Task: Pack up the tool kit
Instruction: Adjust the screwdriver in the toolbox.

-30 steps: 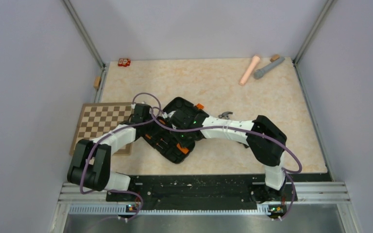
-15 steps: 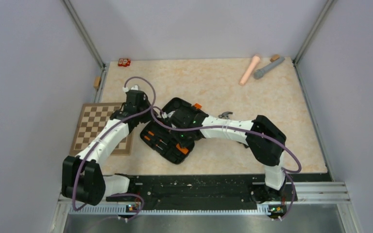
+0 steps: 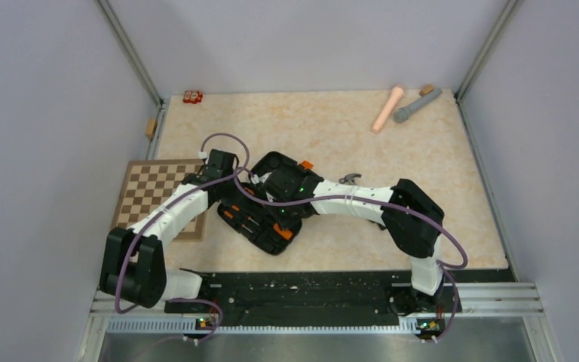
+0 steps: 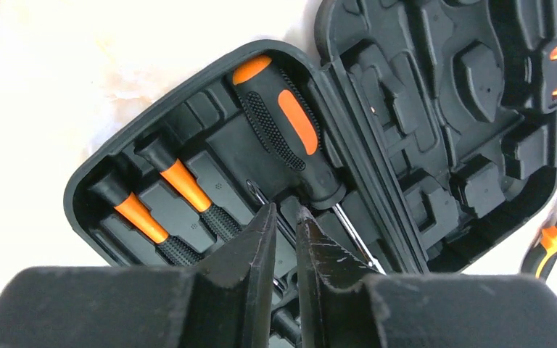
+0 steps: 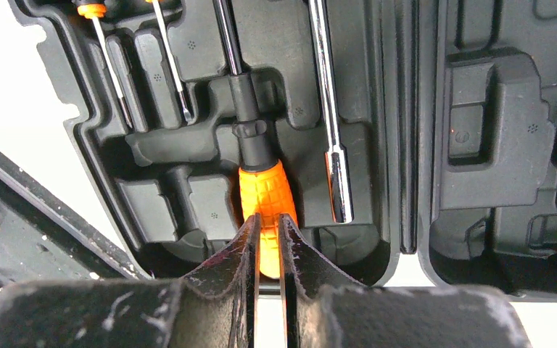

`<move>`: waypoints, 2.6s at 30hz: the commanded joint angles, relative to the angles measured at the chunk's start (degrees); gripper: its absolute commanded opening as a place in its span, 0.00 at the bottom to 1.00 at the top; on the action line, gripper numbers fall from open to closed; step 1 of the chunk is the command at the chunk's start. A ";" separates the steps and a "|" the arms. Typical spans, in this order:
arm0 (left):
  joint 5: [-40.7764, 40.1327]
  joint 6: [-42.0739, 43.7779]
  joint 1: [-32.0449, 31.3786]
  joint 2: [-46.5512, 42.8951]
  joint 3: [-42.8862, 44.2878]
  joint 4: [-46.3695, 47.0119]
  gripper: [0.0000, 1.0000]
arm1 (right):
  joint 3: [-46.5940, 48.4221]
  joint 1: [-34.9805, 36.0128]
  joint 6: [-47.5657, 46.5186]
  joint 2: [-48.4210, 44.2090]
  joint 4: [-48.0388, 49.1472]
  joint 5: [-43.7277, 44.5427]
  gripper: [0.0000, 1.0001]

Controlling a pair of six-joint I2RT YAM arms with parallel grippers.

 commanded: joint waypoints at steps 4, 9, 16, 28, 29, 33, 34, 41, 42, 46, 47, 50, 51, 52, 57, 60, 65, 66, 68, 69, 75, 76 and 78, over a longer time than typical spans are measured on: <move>-2.04 -3.75 -1.39 3.68 -0.13 0.28 0.18 | -0.69 -0.25 -0.45 2.78 -0.74 -0.11 0.11; -3.22 -4.02 -1.75 6.25 0.02 0.21 0.16 | -1.40 -0.23 -0.53 2.69 -0.17 -0.12 0.11; -4.19 -5.45 -1.84 8.86 -0.29 0.35 0.11 | -1.90 -0.20 -0.73 2.77 0.35 -0.56 0.10; -5.31 -7.89 -2.76 15.43 -3.00 0.21 0.00 | -3.55 -0.65 -0.42 4.85 -0.43 -2.22 0.04; -5.11 -8.20 -2.72 16.18 -3.42 0.64 0.00 | -3.66 -0.64 -0.48 5.19 -0.69 -2.15 0.04; -4.09 -8.39 -3.03 19.03 -3.81 1.49 0.00 | -4.27 -0.98 -0.43 6.04 -1.16 -2.17 0.03; -4.02 -8.36 -3.17 19.52 -3.49 1.33 0.00 | -4.27 -1.05 -0.63 6.20 -1.43 -2.13 0.03; -6.68 -7.19 -3.59 14.45 0.31 -1.95 0.00 | -3.15 -1.05 -2.73 2.84 -0.94 -2.19 0.05; -7.03 -6.94 -3.56 12.54 1.36 -2.80 0.02 | -2.31 -1.05 -2.93 1.60 -1.13 -1.77 0.05; -7.57 -6.46 -3.58 5.62 5.60 -4.11 0.15 | 2.36 -1.44 -4.08 -1.17 -3.55 0.42 0.10; -7.56 -6.36 -3.54 4.37 6.61 -4.20 0.18 | 3.53 -1.72 -4.32 -1.82 -3.99 0.98 0.12; -7.41 -5.85 -3.53 2.46 9.61 -4.33 0.22 | 4.89 -2.91 -4.76 -3.51 -4.65 4.28 0.15; -7.11 -5.75 -3.54 2.38 10.11 -4.27 0.23 | 4.97 -3.27 -4.87 -4.02 -4.68 4.75 0.16; -6.82 -5.56 -3.57 2.56 10.83 -3.95 0.24 | 4.95 -3.73 -4.98 -4.46 -4.68 5.04 0.16; -5.91 -4.69 -3.54 5.42 12.33 -1.88 0.24 | 4.85 -5.04 -6.03 -4.10 -4.63 5.32 0.19; -5.74 -3.94 -3.52 8.09 12.84 -0.60 0.25 | 4.85 -5.24 -6.59 -2.82 -4.68 4.77 0.19; -6.35 -2.75 -3.51 12.19 13.97 -0.33 0.23 | 4.38 -5.21 -6.92 -2.29 -2.89 2.80 0.19; -6.77 -2.66 -3.52 12.68 14.02 -0.35 0.22 | 4.37 -5.19 -7.01 -2.23 -2.51 2.23 0.19; -7.49 -2.46 -3.52 13.34 14.23 -0.50 0.22 | 4.52 -5.20 -7.49 -1.98 -2.16 0.84 0.19; -7.70 -2.31 -3.50 13.47 14.29 -0.57 0.22 | 4.46 -5.25 -7.59 -1.84 -1.80 -0.33 0.19; -8.64 -1.95 -3.44 13.03 14.32 -0.62 0.22 | 4.01 -5.11 -7.92 -0.88 -0.27 -3.74 0.19; -8.57 -1.94 -3.50 13.16 14.32 -0.55 0.22 | 3.90 -5.15 -7.91 -0.58 -0.09 -3.91 0.19; -8.18 -2.00 -3.50 13.55 14.29 -0.41 0.22 | 3.76 -5.14 -8.03 0.21 0.19 -3.96 0.19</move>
